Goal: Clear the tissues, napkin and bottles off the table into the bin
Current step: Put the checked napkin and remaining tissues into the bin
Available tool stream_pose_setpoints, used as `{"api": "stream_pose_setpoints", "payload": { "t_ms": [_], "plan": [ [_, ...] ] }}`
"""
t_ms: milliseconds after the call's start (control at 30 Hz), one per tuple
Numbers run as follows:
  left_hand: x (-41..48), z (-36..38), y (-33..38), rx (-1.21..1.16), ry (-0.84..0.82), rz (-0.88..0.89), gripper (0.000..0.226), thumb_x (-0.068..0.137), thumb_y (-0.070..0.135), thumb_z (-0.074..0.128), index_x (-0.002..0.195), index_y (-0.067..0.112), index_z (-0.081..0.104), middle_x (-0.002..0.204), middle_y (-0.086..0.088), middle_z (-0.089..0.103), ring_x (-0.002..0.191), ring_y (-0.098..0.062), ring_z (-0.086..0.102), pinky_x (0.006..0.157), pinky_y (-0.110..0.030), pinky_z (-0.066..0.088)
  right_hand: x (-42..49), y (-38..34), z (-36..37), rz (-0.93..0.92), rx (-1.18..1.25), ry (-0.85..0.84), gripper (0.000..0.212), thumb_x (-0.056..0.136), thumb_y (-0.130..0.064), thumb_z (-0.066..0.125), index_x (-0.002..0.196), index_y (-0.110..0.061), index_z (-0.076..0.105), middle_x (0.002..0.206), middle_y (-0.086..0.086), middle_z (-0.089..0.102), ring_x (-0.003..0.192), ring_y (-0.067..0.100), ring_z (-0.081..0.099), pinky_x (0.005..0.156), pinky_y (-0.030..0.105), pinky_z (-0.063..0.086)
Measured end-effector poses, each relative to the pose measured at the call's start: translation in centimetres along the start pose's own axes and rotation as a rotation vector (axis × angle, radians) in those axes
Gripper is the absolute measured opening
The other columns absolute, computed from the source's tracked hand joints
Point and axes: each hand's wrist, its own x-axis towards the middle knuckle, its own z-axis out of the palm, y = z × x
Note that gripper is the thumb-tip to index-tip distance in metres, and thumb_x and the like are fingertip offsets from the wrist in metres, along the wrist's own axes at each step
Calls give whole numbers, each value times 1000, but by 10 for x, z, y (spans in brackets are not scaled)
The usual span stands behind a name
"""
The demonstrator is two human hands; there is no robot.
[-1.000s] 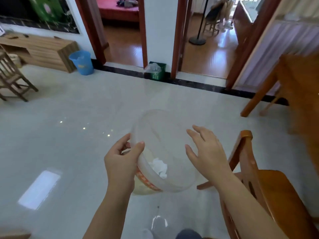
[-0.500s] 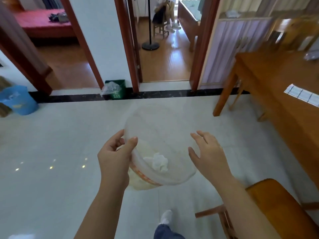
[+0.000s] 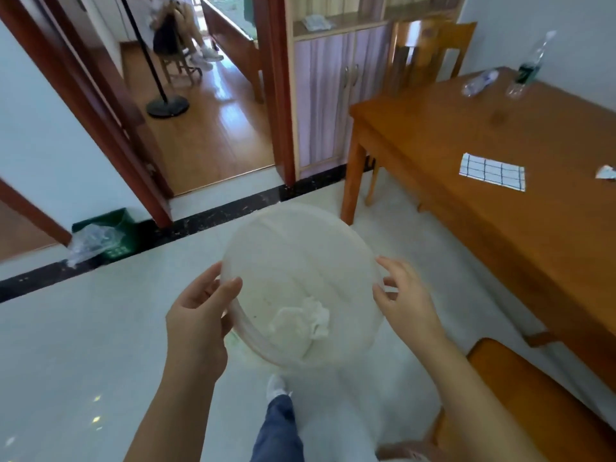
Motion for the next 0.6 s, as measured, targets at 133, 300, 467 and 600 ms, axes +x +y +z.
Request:
{"api": "stream_pose_setpoints", "payload": {
  "t_ms": [133,300,467,600],
  "plan": [
    [71,45,15,13,-145,-37,26,73,8,71,93,25,70,88,-1,73,80,-21,68,54,-21,54,56,3,6,138,73,133,38,84,-12,57,120,-24,52,113,-11,50,83,3,53,61,2,41],
    [145,112,43,90,-340,-4,42,69,10,74,109,17,67,104,-10,67,88,-22,66,58,-20,54,117,0,3,353,207,292,32,84,-11,58,111,-27,57,112,-10,56,85,3,56,65,12,41],
    [187,186,47,174,-455,62,38,70,9,74,107,19,69,96,-6,69,77,-17,66,55,-18,53,165,11,-15,510,289,405,32,86,-8,57,115,-22,56,116,-3,57,97,17,56,80,32,51],
    [211,250,36,213,-464,63,38,69,13,76,105,20,69,95,-4,69,74,-13,66,53,-16,51,199,35,-39,574,325,448,33,86,-7,56,117,-18,55,122,3,57,101,20,57,84,40,54]
  ]
}}
